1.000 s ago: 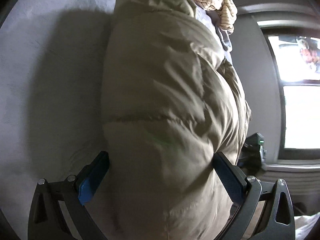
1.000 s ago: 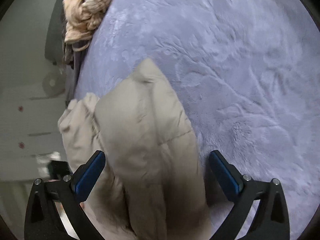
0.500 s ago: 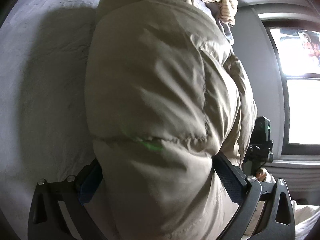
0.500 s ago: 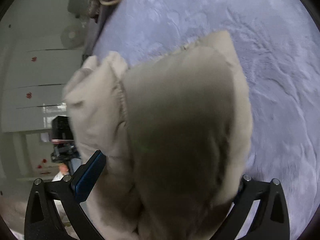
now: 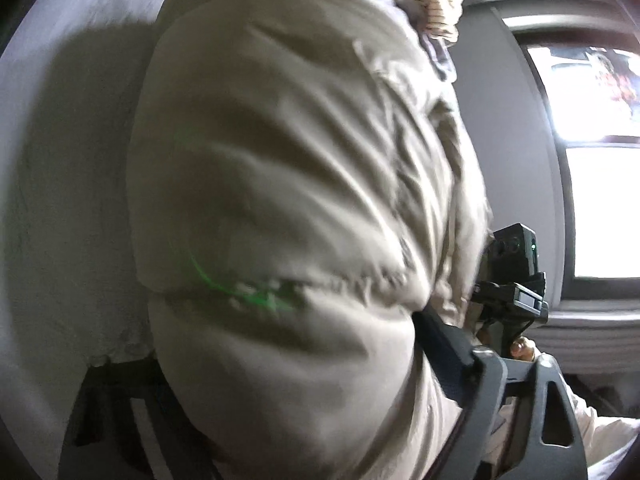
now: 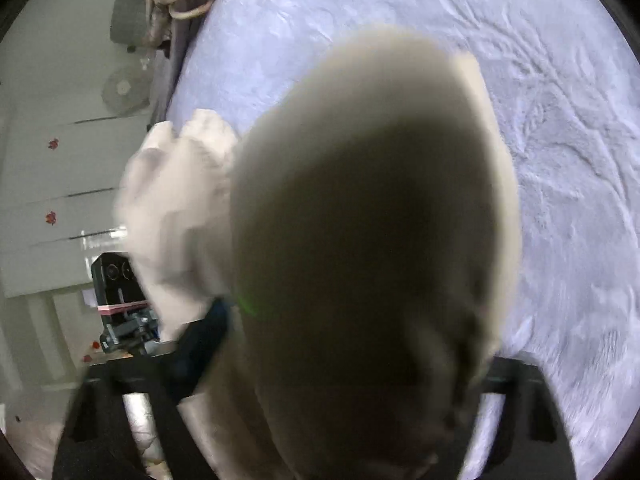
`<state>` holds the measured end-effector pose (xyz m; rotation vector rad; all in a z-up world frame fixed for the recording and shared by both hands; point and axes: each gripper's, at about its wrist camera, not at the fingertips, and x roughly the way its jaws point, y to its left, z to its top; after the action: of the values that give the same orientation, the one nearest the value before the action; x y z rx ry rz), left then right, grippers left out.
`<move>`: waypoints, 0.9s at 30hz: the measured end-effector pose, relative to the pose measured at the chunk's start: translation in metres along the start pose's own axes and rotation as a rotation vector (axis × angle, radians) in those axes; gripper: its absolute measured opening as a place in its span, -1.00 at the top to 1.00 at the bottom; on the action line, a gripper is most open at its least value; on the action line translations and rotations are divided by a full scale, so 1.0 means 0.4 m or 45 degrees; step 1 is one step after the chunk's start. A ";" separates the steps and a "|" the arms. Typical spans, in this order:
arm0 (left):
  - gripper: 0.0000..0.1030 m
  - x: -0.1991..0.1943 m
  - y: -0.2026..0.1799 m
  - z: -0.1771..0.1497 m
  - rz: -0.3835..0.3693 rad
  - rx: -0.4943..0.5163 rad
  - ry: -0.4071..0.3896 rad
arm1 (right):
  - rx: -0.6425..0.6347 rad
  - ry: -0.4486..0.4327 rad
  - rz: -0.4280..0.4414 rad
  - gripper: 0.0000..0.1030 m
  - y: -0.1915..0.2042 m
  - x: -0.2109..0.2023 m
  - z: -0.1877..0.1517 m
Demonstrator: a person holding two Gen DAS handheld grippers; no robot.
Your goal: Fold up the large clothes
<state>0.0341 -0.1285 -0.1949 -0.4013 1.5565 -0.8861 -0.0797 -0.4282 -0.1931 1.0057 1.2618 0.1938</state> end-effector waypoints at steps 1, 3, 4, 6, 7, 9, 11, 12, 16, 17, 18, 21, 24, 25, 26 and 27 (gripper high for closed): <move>-0.55 -0.010 -0.007 0.004 -0.009 0.011 0.000 | -0.002 -0.020 0.008 -0.04 0.023 -0.008 0.014; -0.50 -0.043 -0.027 0.013 -0.036 0.043 -0.004 | -0.026 -0.061 0.002 0.08 0.068 -0.024 0.004; -0.50 -0.065 -0.041 0.020 -0.041 0.071 -0.018 | -0.051 -0.077 -0.012 0.08 0.098 -0.030 -0.001; -0.50 -0.115 -0.062 0.036 -0.050 0.116 -0.058 | -0.077 -0.109 0.003 0.09 0.146 -0.036 -0.002; -0.50 -0.143 -0.074 0.054 -0.057 0.129 -0.082 | -0.083 -0.126 0.022 0.09 0.167 -0.040 0.001; -0.50 -0.204 -0.081 0.087 -0.062 0.153 -0.140 | -0.112 -0.161 0.060 0.09 0.226 -0.041 0.024; -0.50 -0.258 -0.085 0.125 -0.045 0.183 -0.205 | -0.164 -0.179 0.068 0.09 0.295 -0.027 0.068; -0.50 -0.278 -0.081 0.148 -0.036 0.188 -0.229 | -0.182 -0.187 0.071 0.09 0.322 -0.017 0.091; -0.50 -0.331 -0.046 0.247 0.028 0.177 -0.310 | -0.248 -0.198 0.076 0.09 0.416 0.053 0.209; -0.50 -0.335 -0.033 0.274 0.048 0.172 -0.325 | -0.248 -0.198 0.081 0.09 0.431 0.077 0.243; -0.50 -0.337 -0.015 0.305 0.065 0.164 -0.332 | -0.246 -0.196 0.089 0.09 0.442 0.105 0.279; -0.51 -0.330 0.045 0.385 0.109 0.126 -0.336 | -0.235 -0.182 0.095 0.09 0.454 0.177 0.370; -0.55 -0.279 0.102 0.441 0.201 0.088 -0.312 | -0.226 -0.168 0.049 0.09 0.438 0.239 0.428; -0.66 -0.259 0.119 0.450 0.231 0.074 -0.299 | -0.214 -0.158 0.028 0.09 0.421 0.255 0.445; -0.75 -0.233 0.125 0.453 0.240 0.053 -0.297 | -0.203 -0.154 0.006 0.08 0.406 0.275 0.458; -0.80 -0.220 0.137 0.454 0.235 0.040 -0.305 | -0.193 -0.154 0.000 0.06 0.393 0.290 0.467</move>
<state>0.2372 -0.0870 -0.1685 -0.3225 1.3339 -0.6924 0.1810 -0.3616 -0.1689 0.8745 1.1198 0.2216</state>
